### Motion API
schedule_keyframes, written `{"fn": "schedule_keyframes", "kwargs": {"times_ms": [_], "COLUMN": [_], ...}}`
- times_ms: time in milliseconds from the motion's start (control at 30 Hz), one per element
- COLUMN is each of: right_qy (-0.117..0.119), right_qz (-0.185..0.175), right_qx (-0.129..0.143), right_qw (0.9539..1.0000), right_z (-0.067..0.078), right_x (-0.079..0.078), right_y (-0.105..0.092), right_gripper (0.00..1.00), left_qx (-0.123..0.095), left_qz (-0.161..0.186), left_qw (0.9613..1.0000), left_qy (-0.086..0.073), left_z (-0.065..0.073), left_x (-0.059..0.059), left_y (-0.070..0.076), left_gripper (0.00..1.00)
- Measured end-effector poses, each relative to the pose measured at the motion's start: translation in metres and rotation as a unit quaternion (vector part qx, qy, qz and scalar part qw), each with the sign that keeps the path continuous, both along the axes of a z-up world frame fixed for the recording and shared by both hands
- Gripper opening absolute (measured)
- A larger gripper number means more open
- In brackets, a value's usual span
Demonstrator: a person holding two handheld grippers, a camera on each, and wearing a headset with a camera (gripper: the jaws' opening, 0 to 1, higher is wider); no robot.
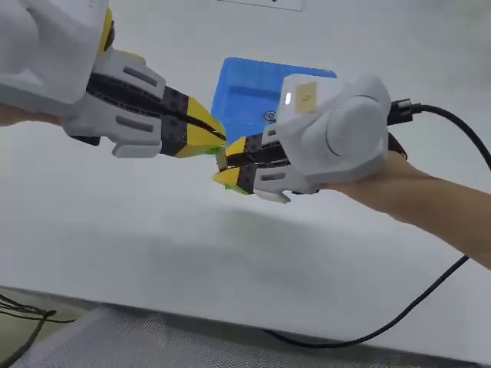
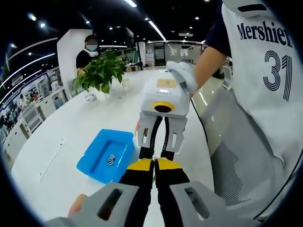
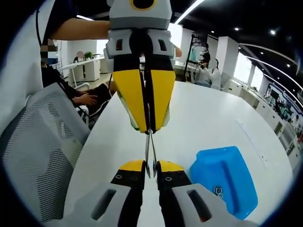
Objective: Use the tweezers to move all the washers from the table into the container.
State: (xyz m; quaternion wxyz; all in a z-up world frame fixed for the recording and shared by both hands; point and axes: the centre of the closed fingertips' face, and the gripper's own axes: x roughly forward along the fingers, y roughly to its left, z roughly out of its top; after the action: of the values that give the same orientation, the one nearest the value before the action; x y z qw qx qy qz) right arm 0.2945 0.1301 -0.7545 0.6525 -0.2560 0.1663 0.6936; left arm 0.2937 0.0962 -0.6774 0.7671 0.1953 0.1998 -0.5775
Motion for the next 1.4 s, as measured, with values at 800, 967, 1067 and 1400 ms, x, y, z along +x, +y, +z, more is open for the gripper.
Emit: {"fn": "schedule_keyframes", "kwargs": {"times_ms": [800,967,1067,1400], "right_qy": [0.017,0.023,0.023,0.025], "right_qz": [-0.014,-0.017,-0.017,-0.02], "right_qx": [-0.015,-0.016,-0.017,-0.012], "right_qw": [0.9996,0.9995,0.9995,0.9994], "right_z": [-0.022,-0.025,-0.026,-0.026], "right_x": [0.013,0.014,0.014,0.013], "right_y": [0.002,0.002,0.002,0.003], "right_gripper": [0.12,0.12,0.12,0.11], "left_qx": [0.007,0.007,0.006,0.0], "left_qz": [-0.008,-0.006,-0.004,-0.004], "left_qw": [0.9999,0.9999,0.9999,0.9997], "left_qy": [0.011,0.014,0.015,0.023], "left_z": [-0.025,-0.03,-0.031,-0.031], "left_x": [0.014,0.014,0.015,0.016], "left_y": [0.005,0.006,0.006,0.005], "left_gripper": [0.05,0.05,0.05,0.05]}}
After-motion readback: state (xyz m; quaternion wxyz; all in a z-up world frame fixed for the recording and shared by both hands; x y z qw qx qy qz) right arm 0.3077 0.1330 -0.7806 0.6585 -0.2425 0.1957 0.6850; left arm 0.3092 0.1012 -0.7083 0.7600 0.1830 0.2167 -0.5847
